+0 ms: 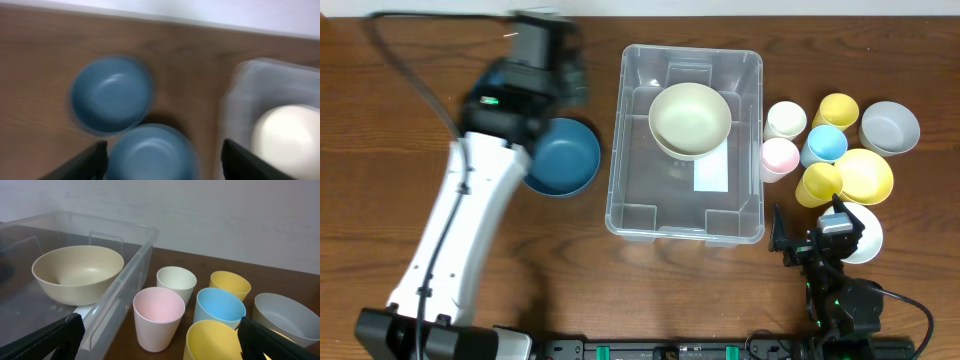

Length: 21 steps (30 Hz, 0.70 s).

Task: Pack container
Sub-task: 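Release cream bowl, move left gripper to the near teal bowl rim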

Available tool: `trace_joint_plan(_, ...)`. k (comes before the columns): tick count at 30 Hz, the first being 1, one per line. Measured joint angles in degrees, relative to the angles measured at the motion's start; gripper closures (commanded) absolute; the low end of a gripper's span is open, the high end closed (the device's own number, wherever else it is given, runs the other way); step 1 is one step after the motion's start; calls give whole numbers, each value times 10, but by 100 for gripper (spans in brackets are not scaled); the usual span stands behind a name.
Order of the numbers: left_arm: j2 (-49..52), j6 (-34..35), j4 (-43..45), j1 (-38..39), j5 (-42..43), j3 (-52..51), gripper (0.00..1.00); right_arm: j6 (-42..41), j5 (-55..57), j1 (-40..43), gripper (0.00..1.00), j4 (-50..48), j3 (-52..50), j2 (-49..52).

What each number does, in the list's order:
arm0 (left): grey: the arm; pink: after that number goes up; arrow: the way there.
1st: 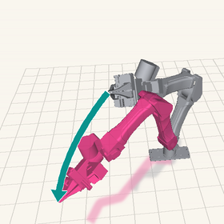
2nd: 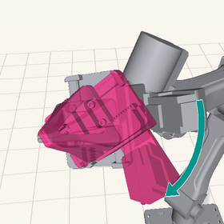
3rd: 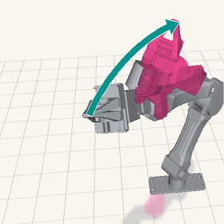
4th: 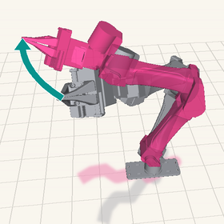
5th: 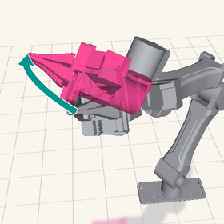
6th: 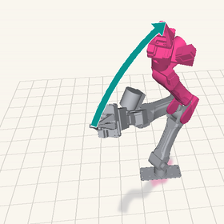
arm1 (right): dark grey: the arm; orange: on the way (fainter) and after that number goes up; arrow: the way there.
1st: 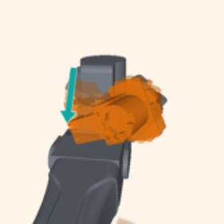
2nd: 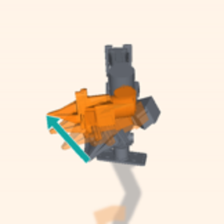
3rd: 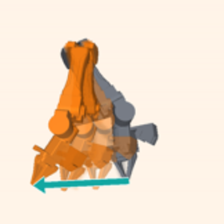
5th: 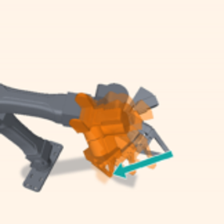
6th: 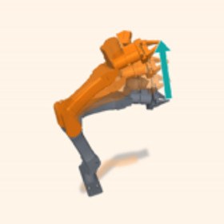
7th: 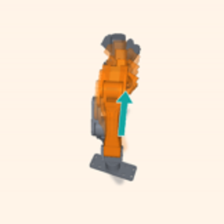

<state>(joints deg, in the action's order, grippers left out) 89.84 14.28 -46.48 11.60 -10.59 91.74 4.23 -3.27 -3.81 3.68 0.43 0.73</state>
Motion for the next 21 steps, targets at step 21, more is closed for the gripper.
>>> trace_joint_plan(21,97,7,115,-202,271,-297,27,0,0,0,1,0,0,0)
